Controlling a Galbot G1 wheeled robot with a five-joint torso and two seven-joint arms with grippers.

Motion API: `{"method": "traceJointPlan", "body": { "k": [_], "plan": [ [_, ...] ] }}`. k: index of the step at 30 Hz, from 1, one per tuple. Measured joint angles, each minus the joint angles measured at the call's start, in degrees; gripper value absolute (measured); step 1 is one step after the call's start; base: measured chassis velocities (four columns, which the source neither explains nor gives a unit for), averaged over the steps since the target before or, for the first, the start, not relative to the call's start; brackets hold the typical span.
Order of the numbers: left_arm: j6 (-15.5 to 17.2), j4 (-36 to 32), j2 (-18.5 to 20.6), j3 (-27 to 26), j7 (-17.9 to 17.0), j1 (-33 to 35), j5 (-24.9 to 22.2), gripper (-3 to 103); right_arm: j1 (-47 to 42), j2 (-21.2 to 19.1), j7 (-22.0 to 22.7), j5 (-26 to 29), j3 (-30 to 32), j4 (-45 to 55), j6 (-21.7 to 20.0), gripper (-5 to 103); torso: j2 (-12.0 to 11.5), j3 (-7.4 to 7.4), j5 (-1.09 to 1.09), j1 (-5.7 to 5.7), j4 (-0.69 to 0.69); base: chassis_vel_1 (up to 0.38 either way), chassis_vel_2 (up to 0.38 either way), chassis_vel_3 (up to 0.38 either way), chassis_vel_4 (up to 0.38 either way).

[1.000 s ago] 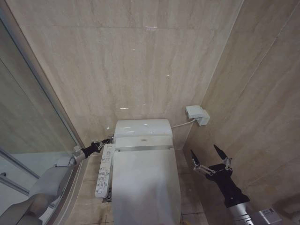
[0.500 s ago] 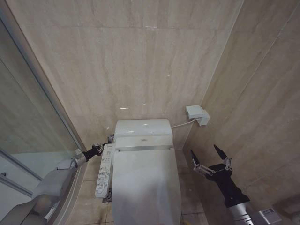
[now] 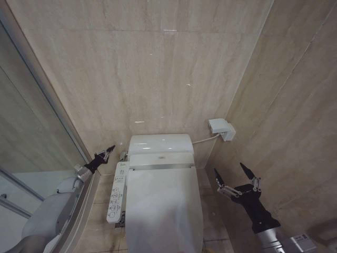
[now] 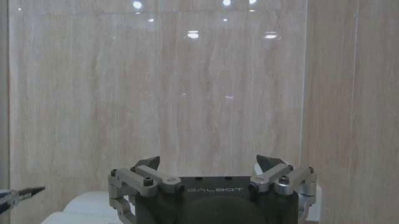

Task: Open the toilet lid, clean the toilet bowl with a toilet brush, close the toilet lid, and flush.

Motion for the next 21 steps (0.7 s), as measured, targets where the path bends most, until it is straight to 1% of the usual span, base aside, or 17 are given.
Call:
{"method": "traceJointPlan", "body": {
  "k": [1, 2, 4, 5, 6, 7, 8, 10, 11, 12, 13, 14, 15, 16, 17, 18, 21],
  "plan": [
    [0.0, 0.0, 0.0, 0.0, 0.0, 0.0, 0.0, 0, 0.0, 0.0, 0.0, 0.0, 0.0, 0.0, 0.0, 100, 0.0, 0.00, 0.00, 0.00, 0.00, 0.000, 0.000, 0.000, 0.000],
    [0.6, -2.3, 0.0, -0.3, -2.7, 1.1, -0.5, 0, 0.0, 0.0, 0.0, 0.0, 0.0, 0.0, 0.0, 100, 0.0, 0.00, 0.00, 0.00, 0.00, 0.000, 0.000, 0.000, 0.000],
    [2.2, -8.0, -0.8, -1.2, -9.3, 3.6, -1.1, 0, 0.0, 0.0, 0.0, 0.0, 0.0, 0.0, 0.0, 100, 0.0, 0.00, 0.00, 0.00, 0.00, 0.000, 0.000, 0.000, 0.000],
    [3.2, -11.3, -1.6, -2.0, -14.1, 4.9, -1.1, 0, 0.0, 0.0, 0.0, 0.0, 0.0, 0.0, 0.0, 100, 0.0, 0.00, -0.01, 0.00, 0.00, 0.000, 0.000, 0.000, 0.000],
    [3.2, -11.3, -1.6, -2.0, -14.1, 4.9, -1.1, 0, 0.0, 0.0, 0.0, 0.0, 0.0, 0.0, 0.0, 100, 0.0, 0.00, -0.01, 0.00, 0.00, 0.000, 0.000, 0.000, 0.000],
    [4.2, -13.6, -2.3, -2.6, -18.0, 5.8, -1.1, 0, 0.0, 0.0, 0.0, 0.0, 0.0, 0.0, 0.0, 100, 0.0, 0.00, -0.01, 0.00, 0.00, 0.000, 0.000, 0.000, 0.000],
    [5.8, -16.7, -3.0, -3.1, -24.0, 7.2, -1.1, 0, 0.0, 0.0, 0.0, 0.0, 0.0, 0.0, 0.0, 100, 0.0, 0.00, 0.00, 0.00, -0.01, 0.000, 0.000, 0.000, 0.000],
    [8.8, -22.0, -4.2, -3.9, -33.3, 9.2, -1.1, 0, 0.0, 0.0, 0.0, 0.0, 0.0, 0.0, 0.0, 100, 0.0, 0.00, -0.01, 0.00, -0.02, 0.000, 0.000, 0.000, 0.000],
    [8.8, -22.0, -4.2, -3.9, -33.3, 9.2, -1.1, 0, 0.0, 0.0, 0.0, 0.0, 0.0, 0.0, 0.0, 100, 0.0, 0.00, -0.01, 0.00, -0.02, 0.000, 0.000, 0.000, 0.000],
    [10.9, -25.1, -4.7, -4.7, -37.4, 10.8, -1.1, 0, 0.0, 0.0, 0.0, 0.0, 0.0, 0.0, 0.0, 100, 0.0, 0.00, 0.00, 0.00, -0.02, 0.000, 0.000, 0.000, 0.000],
    [12.5, -27.3, -4.8, -5.3, -39.2, 12.0, -1.1, 0, 0.0, 0.0, 0.0, 0.0, 0.0, 0.0, 0.0, 100, 0.0, 0.00, 0.00, 0.00, -0.02, 0.000, 0.000, 0.000, 0.000],
    [12.5, -27.3, -4.8, -5.3, -39.2, 12.0, -1.1, 0, 0.0, 0.0, 0.0, 0.0, 0.0, 0.0, 0.0, 100, 0.0, 0.00, 0.00, 0.00, -0.02, 0.000, 0.000, 0.000, 0.000],
    [14.0, -30.2, -4.8, -6.0, -40.9, 13.9, -0.5, 0, 0.0, 0.0, 0.0, 0.0, 0.0, 0.0, 0.0, 100, 0.0, 0.00, -0.01, 0.00, 0.01, 0.000, 0.000, 0.000, 0.000],
    [16.0, -33.1, -4.5, -7.0, -43.1, 15.9, 0.8, 0, 0.0, 0.0, 0.0, 0.0, 0.0, 0.0, 0.0, 100, 0.0, 0.00, 0.00, 0.00, 0.00, 0.000, 0.000, 0.000, 0.000],
    [17.2, -35.1, -4.4, -7.8, -45.3, 17.4, 1.6, 0, 0.0, 0.0, 0.0, 0.0, 0.0, 0.0, 0.0, 100, 0.0, 0.00, 0.00, 0.00, 0.02, 0.000, 0.000, 0.000, 0.000],
    [17.2, -35.1, -4.4, -7.8, -45.3, 17.4, 1.6, 0, 0.0, 0.0, 0.0, 0.0, 0.0, 0.0, 0.0, 100, 0.0, 0.00, 0.00, 0.00, 0.02, 0.000, 0.000, 0.000, 0.000],
    [21.5, -41.2, -4.1, -10.3, -51.0, 22.1, 3.0, -1, 0.0, 0.0, 0.0, 0.0, 0.0, 0.0, 0.0, 100, 0.0, 0.00, 0.00, 0.00, 0.00, 0.000, 0.000, 0.000, 0.000]
  ]
}}
